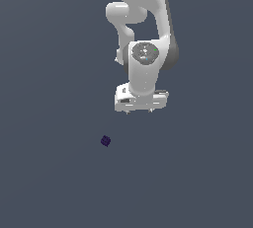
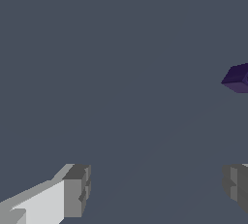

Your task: Pick up the object and move it to a goal position.

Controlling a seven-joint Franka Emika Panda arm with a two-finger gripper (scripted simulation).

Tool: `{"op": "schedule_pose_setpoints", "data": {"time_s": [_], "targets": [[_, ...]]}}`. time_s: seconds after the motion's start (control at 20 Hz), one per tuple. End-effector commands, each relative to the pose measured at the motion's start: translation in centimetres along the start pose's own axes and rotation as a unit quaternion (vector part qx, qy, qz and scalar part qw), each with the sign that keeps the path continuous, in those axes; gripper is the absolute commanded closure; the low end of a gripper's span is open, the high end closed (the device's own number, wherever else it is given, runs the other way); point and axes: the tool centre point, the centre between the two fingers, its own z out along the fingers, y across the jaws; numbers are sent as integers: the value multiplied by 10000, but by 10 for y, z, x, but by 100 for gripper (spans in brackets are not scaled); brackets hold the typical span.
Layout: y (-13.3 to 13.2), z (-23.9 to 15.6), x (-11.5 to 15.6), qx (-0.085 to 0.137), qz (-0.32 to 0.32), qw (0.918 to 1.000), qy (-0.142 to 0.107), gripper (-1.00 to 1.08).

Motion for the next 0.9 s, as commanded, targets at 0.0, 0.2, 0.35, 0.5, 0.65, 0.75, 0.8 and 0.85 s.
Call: {"op": "schedule_pose_setpoints", "data": {"time_s": [0.0, 0.2, 0.35, 0.5, 0.65, 0.75, 0.8, 0.85], "targets": [[9, 3, 6, 4, 171, 9999, 14, -92], [31, 12, 21, 9, 585, 9983, 53, -92], [54, 22, 34, 6, 996, 9950, 94, -92], [83, 33, 48, -8, 1474, 9890, 143, -92], [109, 44, 59, -29, 1889, 9818, 188, -92], [123, 50, 65, -44, 2113, 9772, 214, -92], [129, 53, 67, -51, 2210, 9750, 226, -92], [135, 56, 69, -57, 2297, 9730, 236, -92]]}}
